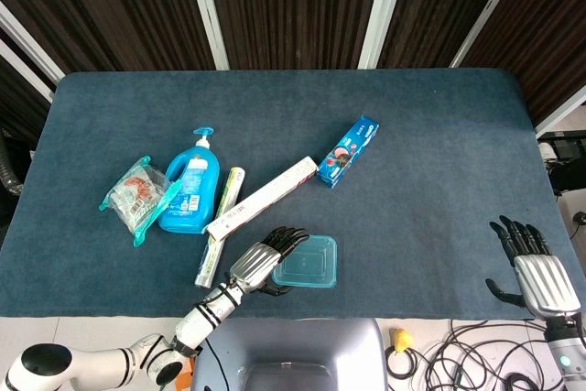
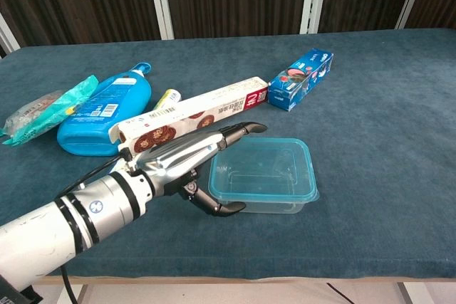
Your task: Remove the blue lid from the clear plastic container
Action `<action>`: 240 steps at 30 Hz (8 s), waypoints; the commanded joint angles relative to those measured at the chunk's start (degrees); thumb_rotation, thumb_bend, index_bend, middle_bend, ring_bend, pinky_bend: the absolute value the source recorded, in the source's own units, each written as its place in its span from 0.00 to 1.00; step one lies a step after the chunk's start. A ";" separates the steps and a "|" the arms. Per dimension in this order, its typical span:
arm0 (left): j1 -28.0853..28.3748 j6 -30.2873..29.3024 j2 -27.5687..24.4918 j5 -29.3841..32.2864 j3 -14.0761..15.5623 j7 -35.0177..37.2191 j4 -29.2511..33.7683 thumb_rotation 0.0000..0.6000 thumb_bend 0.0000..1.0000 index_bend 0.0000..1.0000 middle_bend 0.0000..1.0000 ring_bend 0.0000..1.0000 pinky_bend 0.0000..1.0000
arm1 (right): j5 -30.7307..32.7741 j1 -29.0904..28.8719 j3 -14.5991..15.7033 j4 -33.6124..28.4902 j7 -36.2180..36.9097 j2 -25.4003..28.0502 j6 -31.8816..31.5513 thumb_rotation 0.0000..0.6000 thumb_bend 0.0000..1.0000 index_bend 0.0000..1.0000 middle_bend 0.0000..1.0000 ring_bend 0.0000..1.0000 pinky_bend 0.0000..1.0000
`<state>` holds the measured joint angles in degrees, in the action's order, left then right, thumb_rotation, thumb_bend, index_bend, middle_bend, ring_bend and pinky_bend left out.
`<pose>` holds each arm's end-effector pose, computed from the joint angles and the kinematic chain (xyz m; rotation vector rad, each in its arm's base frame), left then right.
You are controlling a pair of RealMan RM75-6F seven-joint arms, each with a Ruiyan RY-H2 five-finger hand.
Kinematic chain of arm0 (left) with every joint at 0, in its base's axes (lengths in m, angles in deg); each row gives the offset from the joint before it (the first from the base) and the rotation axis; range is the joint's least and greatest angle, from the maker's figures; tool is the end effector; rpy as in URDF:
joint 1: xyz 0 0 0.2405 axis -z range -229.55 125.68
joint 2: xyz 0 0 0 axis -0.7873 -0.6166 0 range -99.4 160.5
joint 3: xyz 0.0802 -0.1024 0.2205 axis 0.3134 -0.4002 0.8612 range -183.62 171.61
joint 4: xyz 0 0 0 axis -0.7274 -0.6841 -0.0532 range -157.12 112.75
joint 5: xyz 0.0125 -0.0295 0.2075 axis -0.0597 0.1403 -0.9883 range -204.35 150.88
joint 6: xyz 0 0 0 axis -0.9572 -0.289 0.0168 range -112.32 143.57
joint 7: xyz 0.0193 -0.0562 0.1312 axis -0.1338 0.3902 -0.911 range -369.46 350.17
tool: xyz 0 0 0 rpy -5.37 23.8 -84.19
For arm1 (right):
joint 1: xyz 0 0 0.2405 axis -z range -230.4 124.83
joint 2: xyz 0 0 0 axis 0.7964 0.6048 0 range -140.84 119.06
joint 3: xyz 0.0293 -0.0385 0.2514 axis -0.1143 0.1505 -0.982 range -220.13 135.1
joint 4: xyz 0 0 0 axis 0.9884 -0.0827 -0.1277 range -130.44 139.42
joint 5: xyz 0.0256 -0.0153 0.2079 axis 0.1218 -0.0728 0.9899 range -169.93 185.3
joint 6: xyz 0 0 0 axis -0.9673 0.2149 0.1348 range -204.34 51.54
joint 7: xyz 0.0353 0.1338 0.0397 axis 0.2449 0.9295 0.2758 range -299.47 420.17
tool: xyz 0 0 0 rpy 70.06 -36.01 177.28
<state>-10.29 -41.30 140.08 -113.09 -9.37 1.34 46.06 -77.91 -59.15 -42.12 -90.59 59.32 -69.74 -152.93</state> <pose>-0.1060 0.2760 -0.1261 -2.0662 -1.2684 -1.2966 -0.3190 -0.1743 0.1581 1.5194 -0.9912 0.7399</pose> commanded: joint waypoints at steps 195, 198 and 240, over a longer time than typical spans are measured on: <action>-10.22 -14.77 -20.12 -3.37 2.31 3.43 3.65 1.00 0.29 0.00 0.00 0.00 0.00 | -14.03 -18.92 -0.27 36.39 0.81 -27.72 -9.71 1.00 0.55 0.70 0.23 0.05 0.06; -11.96 -16.68 -22.08 -3.90 3.31 4.79 4.02 1.00 0.29 0.00 0.00 0.00 0.00 | -11.38 -18.41 -0.28 43.77 2.26 -30.64 -6.25 1.00 0.55 0.70 0.23 0.05 0.06; -31.22 -31.57 -40.20 -3.17 9.91 -18.43 21.45 1.00 0.33 0.00 0.00 0.00 0.00 | -1.39 0.85 5.51 -0.87 -14.14 -3.42 -14.78 0.82 0.06 0.00 0.00 0.00 0.00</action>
<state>-40.24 -73.07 99.97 -116.54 0.28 -15.43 67.15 -81.42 -59.64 -35.49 -92.38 44.93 -73.39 -168.18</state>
